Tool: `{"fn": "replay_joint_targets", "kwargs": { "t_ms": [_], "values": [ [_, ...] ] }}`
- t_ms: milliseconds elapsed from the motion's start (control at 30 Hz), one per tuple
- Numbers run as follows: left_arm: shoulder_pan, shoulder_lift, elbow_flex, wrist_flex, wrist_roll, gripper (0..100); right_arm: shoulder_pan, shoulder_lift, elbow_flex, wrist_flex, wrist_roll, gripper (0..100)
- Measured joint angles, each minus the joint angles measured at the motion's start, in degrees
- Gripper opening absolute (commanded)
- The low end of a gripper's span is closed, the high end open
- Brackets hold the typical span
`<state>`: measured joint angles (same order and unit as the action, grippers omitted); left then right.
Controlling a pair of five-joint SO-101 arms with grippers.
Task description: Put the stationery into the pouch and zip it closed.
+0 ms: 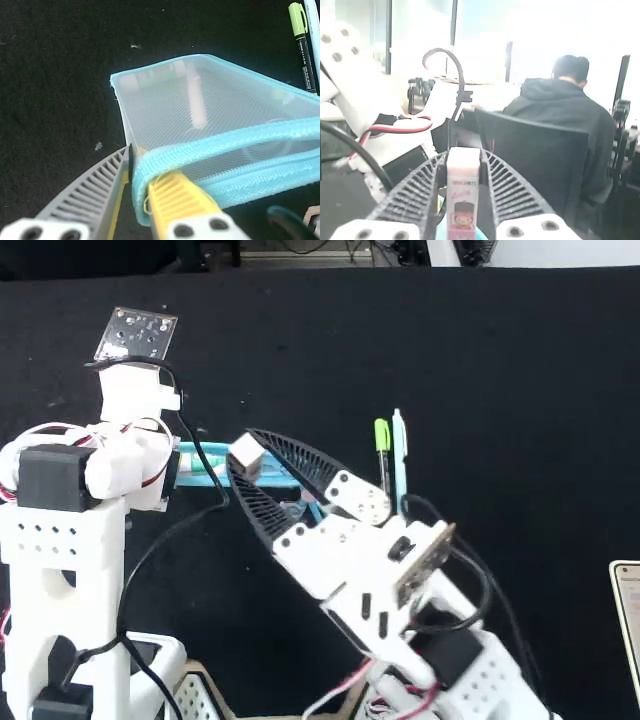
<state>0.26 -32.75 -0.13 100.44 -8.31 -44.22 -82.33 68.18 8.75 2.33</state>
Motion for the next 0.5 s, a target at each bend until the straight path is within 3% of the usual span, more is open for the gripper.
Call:
{"fn": "replay_joint_targets", "kwargs": {
  "t_ms": [233, 500],
  "values": [
    [0.00, 0.00, 0.00, 0.00, 0.00, 3, 0.00, 0.00, 13.19, -15.65, -0.09, 1.1],
    [0.00, 0.00, 0.00, 0.00, 0.00, 3, 3.87, 0.00, 14.51, -18.11, -0.09, 1.1]
  ]
}}
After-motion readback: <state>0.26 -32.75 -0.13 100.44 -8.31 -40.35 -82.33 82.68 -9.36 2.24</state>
